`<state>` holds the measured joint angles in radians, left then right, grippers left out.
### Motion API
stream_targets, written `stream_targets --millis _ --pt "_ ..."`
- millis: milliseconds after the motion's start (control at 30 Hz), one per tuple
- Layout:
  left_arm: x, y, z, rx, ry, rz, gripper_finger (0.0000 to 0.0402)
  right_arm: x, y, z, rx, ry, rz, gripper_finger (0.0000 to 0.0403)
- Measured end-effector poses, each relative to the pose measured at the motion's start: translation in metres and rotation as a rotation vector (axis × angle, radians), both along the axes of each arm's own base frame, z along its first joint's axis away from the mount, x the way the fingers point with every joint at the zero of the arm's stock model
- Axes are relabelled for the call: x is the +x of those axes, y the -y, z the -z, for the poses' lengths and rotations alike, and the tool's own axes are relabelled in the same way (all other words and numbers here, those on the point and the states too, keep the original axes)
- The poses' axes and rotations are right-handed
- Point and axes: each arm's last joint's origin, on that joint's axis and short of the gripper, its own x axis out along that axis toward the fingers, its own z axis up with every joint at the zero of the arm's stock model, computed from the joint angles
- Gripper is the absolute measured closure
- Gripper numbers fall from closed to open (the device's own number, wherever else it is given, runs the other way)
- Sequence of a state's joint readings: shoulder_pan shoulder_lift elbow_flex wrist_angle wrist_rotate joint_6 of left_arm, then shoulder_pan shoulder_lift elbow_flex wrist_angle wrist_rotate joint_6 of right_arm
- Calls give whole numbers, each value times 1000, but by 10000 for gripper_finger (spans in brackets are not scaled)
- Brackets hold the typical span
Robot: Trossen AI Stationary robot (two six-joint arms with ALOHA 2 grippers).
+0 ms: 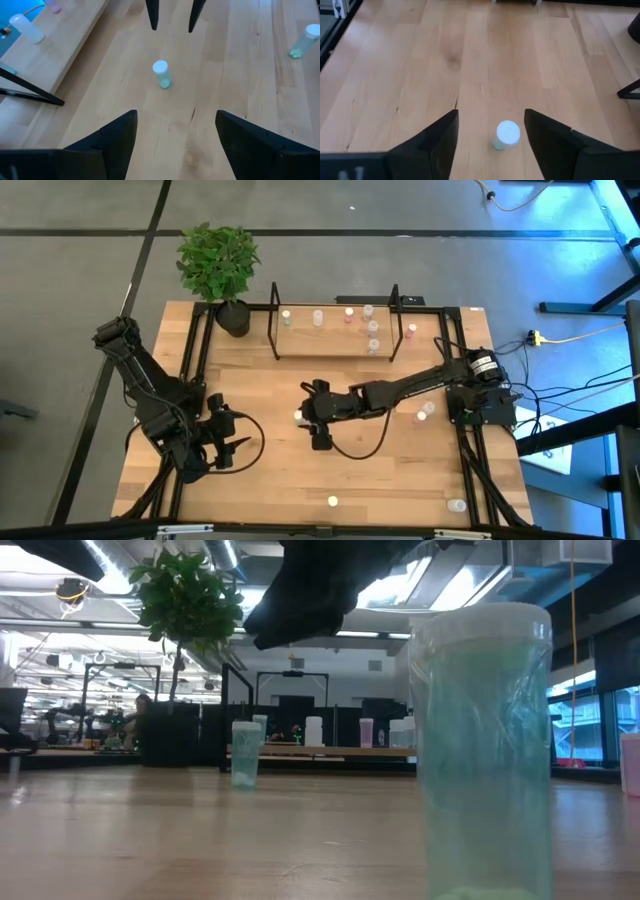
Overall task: Pick and place medicine bottles onto shelf by color
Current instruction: Put the bottom left blue medicine bottle on the shelf aligned with the other blue medicine bottle
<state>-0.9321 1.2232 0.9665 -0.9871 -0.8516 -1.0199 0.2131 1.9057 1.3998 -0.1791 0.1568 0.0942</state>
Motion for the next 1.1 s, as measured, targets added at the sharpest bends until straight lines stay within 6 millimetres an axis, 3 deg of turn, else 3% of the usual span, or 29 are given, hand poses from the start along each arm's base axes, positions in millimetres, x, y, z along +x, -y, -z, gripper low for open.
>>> stream_targets --millis 200,433,1100 --pt "0 0 0 0 0 -1 138 3 8 2 -2 0 15 158" --pt "0 0 0 0 0 -1 138 12 12 27 -4 -39 41 167" --pt "0 0 0 0 0 0 138 24 10 61 -75 -59 -11 168"
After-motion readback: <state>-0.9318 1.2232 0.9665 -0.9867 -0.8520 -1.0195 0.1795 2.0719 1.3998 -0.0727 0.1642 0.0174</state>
